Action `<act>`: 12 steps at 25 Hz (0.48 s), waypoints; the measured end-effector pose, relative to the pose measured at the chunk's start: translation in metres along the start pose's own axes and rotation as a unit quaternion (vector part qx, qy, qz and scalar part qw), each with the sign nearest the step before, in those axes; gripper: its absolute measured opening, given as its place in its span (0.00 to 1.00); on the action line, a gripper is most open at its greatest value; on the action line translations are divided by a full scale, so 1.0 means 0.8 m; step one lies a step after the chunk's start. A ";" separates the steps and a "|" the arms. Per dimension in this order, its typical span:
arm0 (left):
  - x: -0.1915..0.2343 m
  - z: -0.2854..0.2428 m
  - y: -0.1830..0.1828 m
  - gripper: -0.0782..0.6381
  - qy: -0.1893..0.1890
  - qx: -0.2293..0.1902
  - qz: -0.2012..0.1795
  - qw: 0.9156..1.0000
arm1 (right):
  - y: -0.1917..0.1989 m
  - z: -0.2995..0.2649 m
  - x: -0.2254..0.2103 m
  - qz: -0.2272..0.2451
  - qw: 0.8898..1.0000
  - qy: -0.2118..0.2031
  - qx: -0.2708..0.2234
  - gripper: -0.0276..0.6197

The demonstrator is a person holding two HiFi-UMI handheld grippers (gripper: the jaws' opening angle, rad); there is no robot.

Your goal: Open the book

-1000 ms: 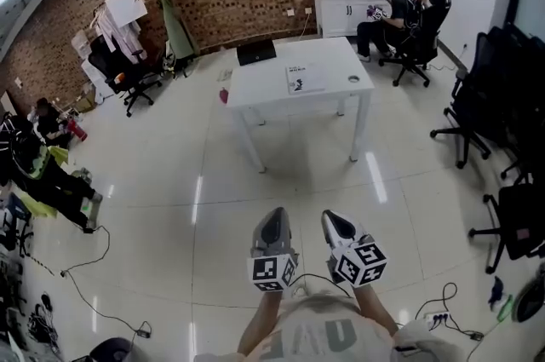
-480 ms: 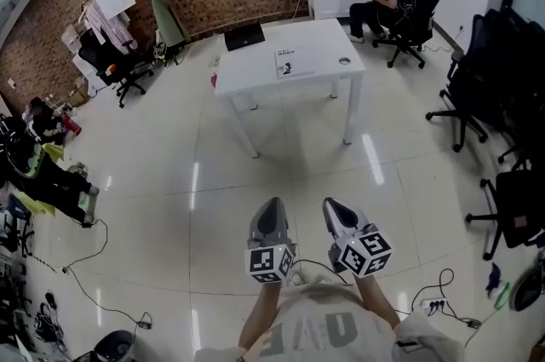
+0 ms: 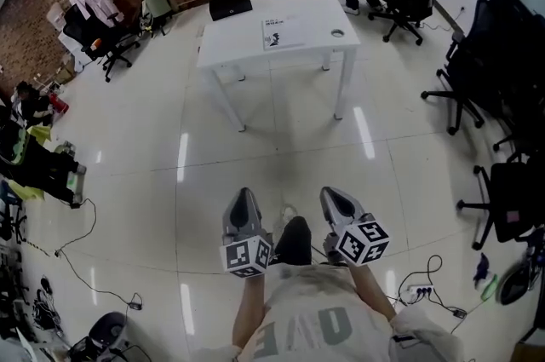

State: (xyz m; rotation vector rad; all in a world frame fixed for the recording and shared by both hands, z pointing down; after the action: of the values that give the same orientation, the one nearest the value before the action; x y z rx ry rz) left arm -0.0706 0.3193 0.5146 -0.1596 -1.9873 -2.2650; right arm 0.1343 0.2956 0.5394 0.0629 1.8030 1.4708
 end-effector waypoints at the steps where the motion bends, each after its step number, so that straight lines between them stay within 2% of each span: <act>1: 0.004 -0.010 0.002 0.12 -0.002 0.000 -0.001 1.000 | -0.001 -0.007 -0.007 0.002 1.000 0.005 -0.001 0.05; 6: 0.012 -0.093 0.022 0.12 0.023 -0.023 0.003 0.999 | -0.009 -0.070 -0.061 -0.003 1.000 0.023 -0.009 0.05; 8: 0.019 -0.143 0.033 0.12 0.043 -0.036 0.010 0.998 | -0.016 -0.114 -0.083 -0.001 0.999 0.026 -0.017 0.05; 12: 0.043 -0.271 0.057 0.12 0.054 -0.022 0.013 0.998 | -0.040 -0.230 -0.131 0.010 0.999 0.039 -0.018 0.05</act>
State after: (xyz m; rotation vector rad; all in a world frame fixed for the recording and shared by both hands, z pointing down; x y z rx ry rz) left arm -0.0970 0.0978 0.5362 -0.0652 -1.8717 -2.2523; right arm 0.1109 0.0847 0.5706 0.0050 1.8417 1.5381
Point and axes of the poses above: the fingertips, and each gripper's own axes: z backward along the fingers, x to its left, y out of its underside, the point moved 2 cm from there along z, backward along the fingers, and after that the axes turned 9 degrees about -x, right-handed, at the moved point
